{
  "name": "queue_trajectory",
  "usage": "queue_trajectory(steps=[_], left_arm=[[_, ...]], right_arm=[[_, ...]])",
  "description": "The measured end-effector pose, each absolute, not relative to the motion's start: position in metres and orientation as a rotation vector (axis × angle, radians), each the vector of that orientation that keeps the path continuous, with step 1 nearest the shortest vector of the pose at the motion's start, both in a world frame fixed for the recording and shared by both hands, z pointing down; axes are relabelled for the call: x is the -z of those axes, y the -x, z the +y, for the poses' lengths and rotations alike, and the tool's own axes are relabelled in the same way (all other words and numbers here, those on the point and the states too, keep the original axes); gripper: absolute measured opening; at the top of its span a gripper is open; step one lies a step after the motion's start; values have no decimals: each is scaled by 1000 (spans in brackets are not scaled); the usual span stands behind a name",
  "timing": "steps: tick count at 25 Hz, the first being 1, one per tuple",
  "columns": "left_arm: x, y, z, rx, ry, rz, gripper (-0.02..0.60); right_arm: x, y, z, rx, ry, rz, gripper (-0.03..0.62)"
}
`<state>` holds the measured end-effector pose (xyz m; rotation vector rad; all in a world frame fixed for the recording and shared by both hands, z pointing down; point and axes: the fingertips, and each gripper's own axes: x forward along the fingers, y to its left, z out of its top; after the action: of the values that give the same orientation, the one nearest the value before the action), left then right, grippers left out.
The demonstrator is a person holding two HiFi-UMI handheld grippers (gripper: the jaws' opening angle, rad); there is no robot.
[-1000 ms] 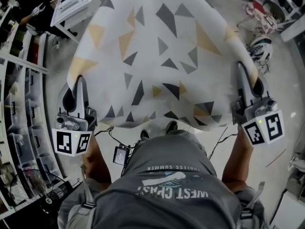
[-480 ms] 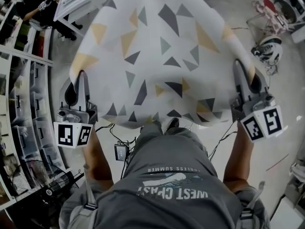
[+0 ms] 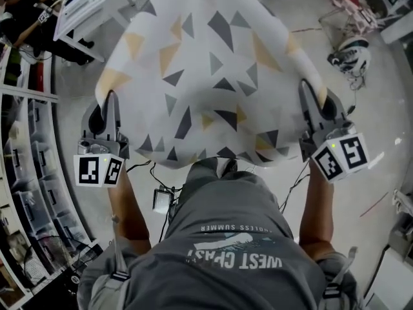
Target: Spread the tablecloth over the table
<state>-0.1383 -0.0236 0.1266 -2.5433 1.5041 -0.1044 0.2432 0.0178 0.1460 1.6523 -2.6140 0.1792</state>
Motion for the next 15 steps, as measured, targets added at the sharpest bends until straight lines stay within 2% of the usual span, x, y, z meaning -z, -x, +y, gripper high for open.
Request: queue_trajectory(steps=[6,12,15], left_arm=[[-165,149,-66,155,2570,1528,0],[-238,190,-184,274,2659,1537,0],[-260,196,-208,328,2692,1545,0]], right_arm=[[-186,-240,-18,-242,-1661,-2557,14],[-262,-202,-117,-415,-1635,-2413,14],[-283,-196,-135,-469,-1624,-2370,14]])
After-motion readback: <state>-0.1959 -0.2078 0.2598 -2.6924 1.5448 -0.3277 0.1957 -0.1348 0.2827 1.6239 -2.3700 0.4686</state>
